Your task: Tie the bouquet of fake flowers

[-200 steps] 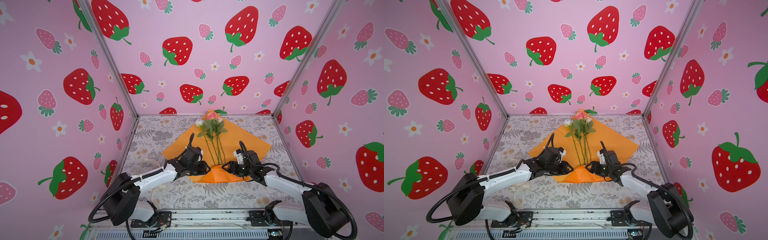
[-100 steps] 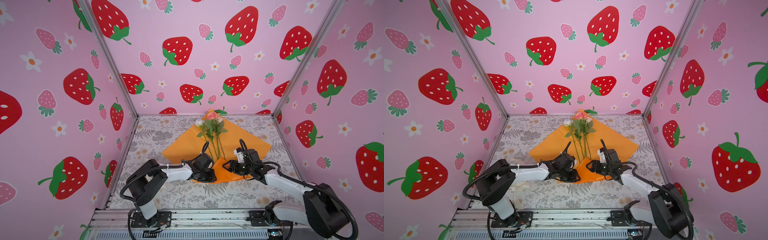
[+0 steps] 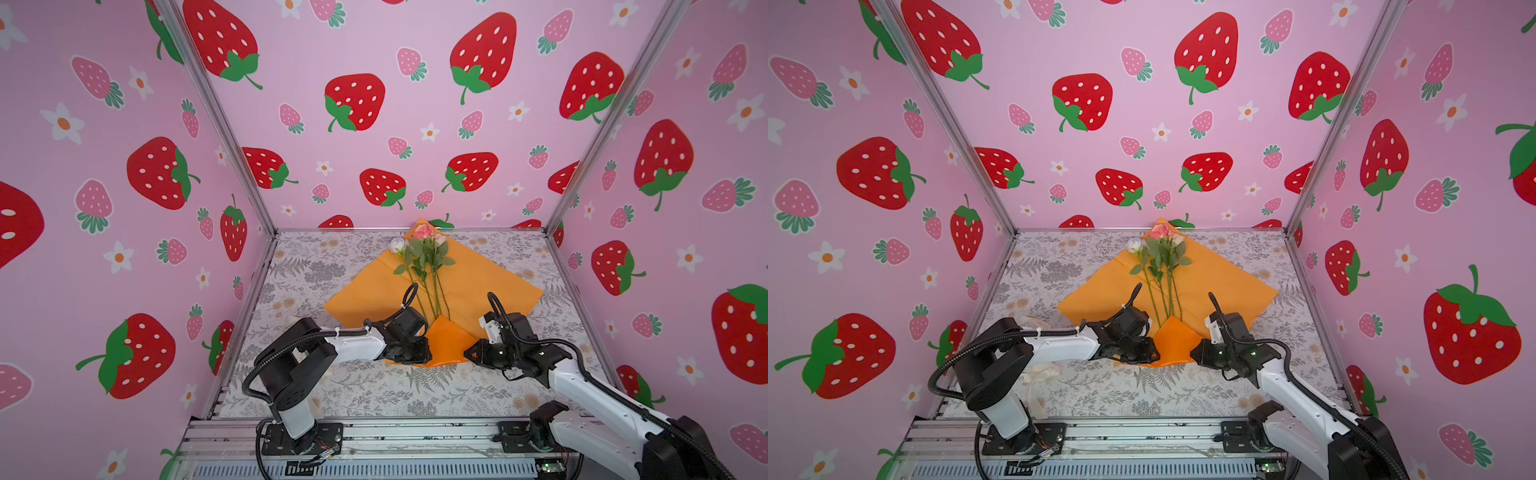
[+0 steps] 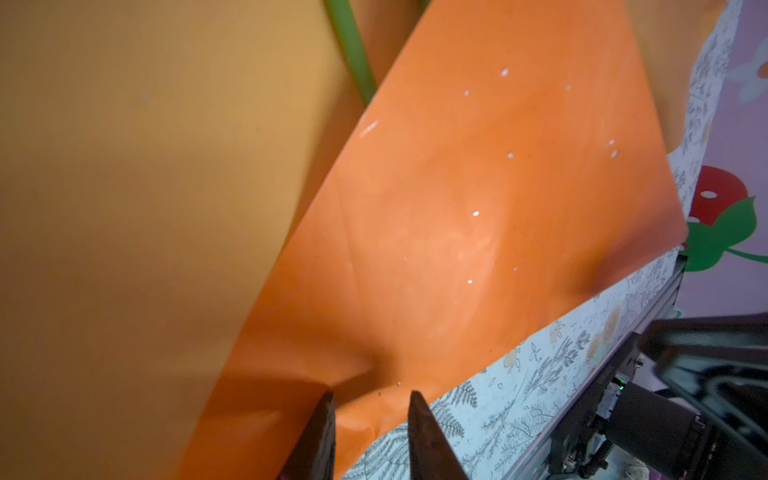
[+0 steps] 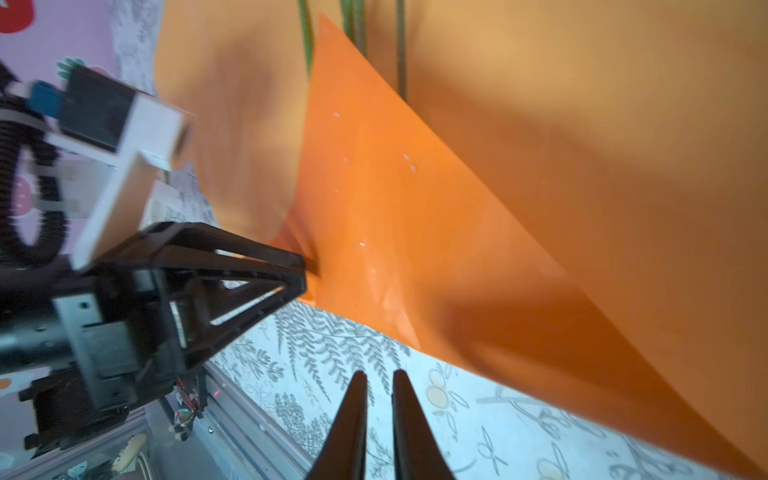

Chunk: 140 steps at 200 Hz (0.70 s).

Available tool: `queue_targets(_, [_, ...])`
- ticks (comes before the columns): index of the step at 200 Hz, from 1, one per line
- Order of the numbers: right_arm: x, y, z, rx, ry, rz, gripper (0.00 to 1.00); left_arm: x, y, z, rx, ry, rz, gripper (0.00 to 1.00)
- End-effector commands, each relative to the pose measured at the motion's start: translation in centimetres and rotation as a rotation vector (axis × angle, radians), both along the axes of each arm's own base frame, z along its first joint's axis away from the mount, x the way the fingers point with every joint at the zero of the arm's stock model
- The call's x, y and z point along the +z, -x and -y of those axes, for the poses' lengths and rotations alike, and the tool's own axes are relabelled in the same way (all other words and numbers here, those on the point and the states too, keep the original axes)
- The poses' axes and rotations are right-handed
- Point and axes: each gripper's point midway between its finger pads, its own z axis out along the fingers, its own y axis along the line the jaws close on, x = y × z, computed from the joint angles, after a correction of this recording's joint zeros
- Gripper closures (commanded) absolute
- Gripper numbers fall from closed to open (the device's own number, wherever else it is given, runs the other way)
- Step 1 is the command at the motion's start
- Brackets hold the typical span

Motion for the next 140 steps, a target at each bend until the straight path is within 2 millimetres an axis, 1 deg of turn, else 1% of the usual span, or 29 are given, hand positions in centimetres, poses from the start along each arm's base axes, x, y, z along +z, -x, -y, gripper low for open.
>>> queue_targets(1, [-1.2,-0.3,1.5,-0.027,0.105,-0.001,0.84,0.0,-0.3,-0.5,0.026,-0.023,0.003,0.68])
queue_targets(27, [-1.1,-1.5,1.2,-0.037,0.112,0.021,0.85,0.1,-0.3,-0.7,0.029,-0.026,0.006,0.68])
queue_targets(42, [-1.9,-1.6,1.5,-0.046,0.148,-0.001,0.86,0.3,-0.3,-0.7,0.029,-0.021,0.010,0.68])
queue_targets(68, [-3.3,-1.8,2.3,-0.050,0.221,-0.022,0.88,2.1,-0.1,0.0,-0.020,0.024,0.053,0.66])
queue_targets(82, [-3.7,-1.8,2.5,-0.052,0.232,-0.029,0.89,2.9,0.1,-0.2,-0.042,0.030,0.072,0.65])
queue_targets(99, [-4.1,-1.6,2.6,-0.047,0.241,-0.039,0.89,3.5,0.6,-0.5,-0.063,0.036,0.082,0.64])
queue_targets(111, [-4.4,-1.4,2.7,-0.045,0.249,-0.047,0.89,3.3,1.1,-0.8,-0.078,0.030,0.071,0.64])
queue_targets(123, [-4.6,-1.3,2.8,-0.044,0.252,-0.054,0.89,2.5,1.4,-1.5,-0.077,-0.005,0.059,0.66])
queue_targets(127, [-4.4,-1.7,2.5,-0.045,0.238,-0.034,0.89,2.3,1.4,-1.8,-0.071,-0.019,0.060,0.66])
queue_targets(140, [-4.4,-1.7,2.5,-0.046,0.238,-0.033,0.88,1.8,1.5,-2.3,-0.055,-0.028,0.063,0.66])
